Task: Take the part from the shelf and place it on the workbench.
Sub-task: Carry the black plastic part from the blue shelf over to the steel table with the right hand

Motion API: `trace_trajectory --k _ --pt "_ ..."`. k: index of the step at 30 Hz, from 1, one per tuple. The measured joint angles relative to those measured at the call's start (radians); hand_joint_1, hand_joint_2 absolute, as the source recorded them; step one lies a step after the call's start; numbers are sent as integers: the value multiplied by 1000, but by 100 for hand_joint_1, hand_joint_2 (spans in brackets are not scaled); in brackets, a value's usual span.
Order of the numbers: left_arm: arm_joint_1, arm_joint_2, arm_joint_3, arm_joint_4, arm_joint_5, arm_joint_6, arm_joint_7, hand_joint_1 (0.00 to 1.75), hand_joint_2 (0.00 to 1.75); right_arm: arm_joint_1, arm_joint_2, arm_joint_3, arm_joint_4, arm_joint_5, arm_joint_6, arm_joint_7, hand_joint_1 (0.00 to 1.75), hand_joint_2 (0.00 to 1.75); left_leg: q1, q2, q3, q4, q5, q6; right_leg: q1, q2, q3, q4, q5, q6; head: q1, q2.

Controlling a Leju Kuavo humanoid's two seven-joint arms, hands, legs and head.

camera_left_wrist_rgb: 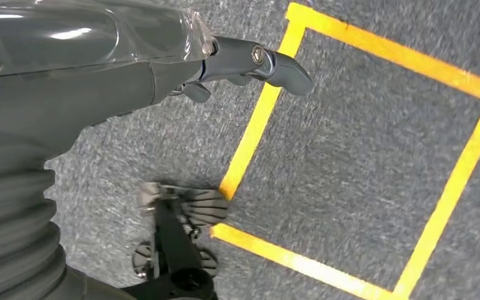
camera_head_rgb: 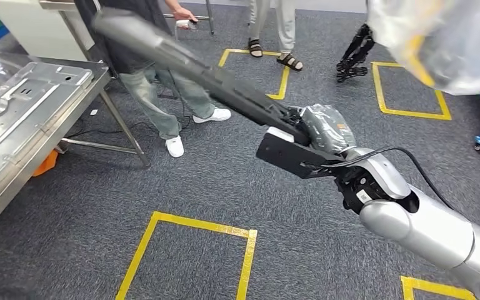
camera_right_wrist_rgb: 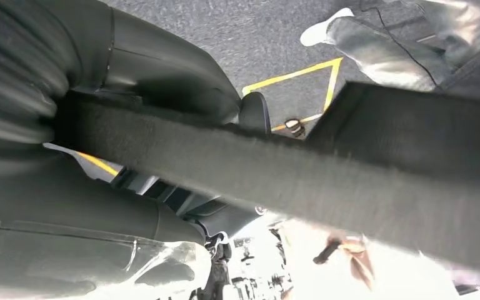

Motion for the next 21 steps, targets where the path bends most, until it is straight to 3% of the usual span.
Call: trace_trajectory --k 2,3,5,7,9,11,13,15,17,18,19,20,21 --pt "-2 -2 -1 0 0 0 -1 0 175 13 -8 -11 2 -9 1 -1 175 175 -2 9 -46 101 -32 4 8 -25 0 0 -2 -3 0 0" --pt "-2 -2 -2 0 0 0 -1 0 175 18 -11 -15 3 -13 2 -1 175 175 -5 11 -43 97 -24 10 11 -36 1 0 -3 -4 -1 0" --pt "-2 -2 -2 0 0 0 -2 0 175 23 -14 -19 3 -18 5 -2 175 175 -19 26 23 -25 32 28 15 -58 3 0 -4 -6 -1 0" --pt "-5 -2 -3 0 0 0 -3 0 175 26 -16 -26 3 -21 7 -4 175 175 -43 67 94 -163 71 49 17 -78 4 -2 -6 -5 -1 0" --pt "-7 -1 -3 0 0 0 -4 0 175 30 -19 -32 3 -25 12 -5 175 175 -58 84 114 -212 77 58 17 -98 6 -4 -8 -2 -1 0" --pt "-4 0 -3 0 0 0 -5 0 175 32 -20 -33 1 -26 17 -8 175 175 -55 61 118 -223 86 61 16 -109 9 -4 -13 4 -1 0" --pt "-4 0 -4 0 -1 0 -9 0 175 32 -22 -34 -2 -27 23 -11 175 175 -45 38 130 -239 97 65 15 -71 -4 32 -39 10 0 0" --pt "-8 0 -4 0 -2 0 -12 0 175 32 -23 -34 -6 -28 29 -13 175 175 -38 15 136 -245 103 69 12 -18 -56 145 -94 16 1 0" --pt "-10 0 -4 0 -2 0 -13 0 175 34 -24 -33 -7 -30 35 -14 175 175 -34 -9 137 -245 103 69 8 -3 -117 262 -131 23 3 0" --pt "-9 -1 -4 0 -2 0 -13 0 175 35 -24 -32 -8 -31 36 -15 175 175 -31 -23 137 -243 103 68 5 -2 -128 276 -124 27 3 0" --pt "-8 -1 -4 0 -2 0 -13 0 175 35 -24 -31 -8 -32 37 -15 175 175 -27 -37 137 -240 102 66 0 -1 -118 249 -98 33 3 0" --pt "-8 -2 -4 0 -3 0 -13 0 175 35 -24 -31 -10 -32 38 -15 175 175 -21 -52 136 -235 99 61 -6 6 -90 187 -60 40 3 0" --pt "-8 -2 -4 0 -4 0 -13 0 175 34 -23 -31 -11 -32 39 -16 175 175 -17 -66 134 -226 95 54 -14 27 -55 117 -30 49 3 0"
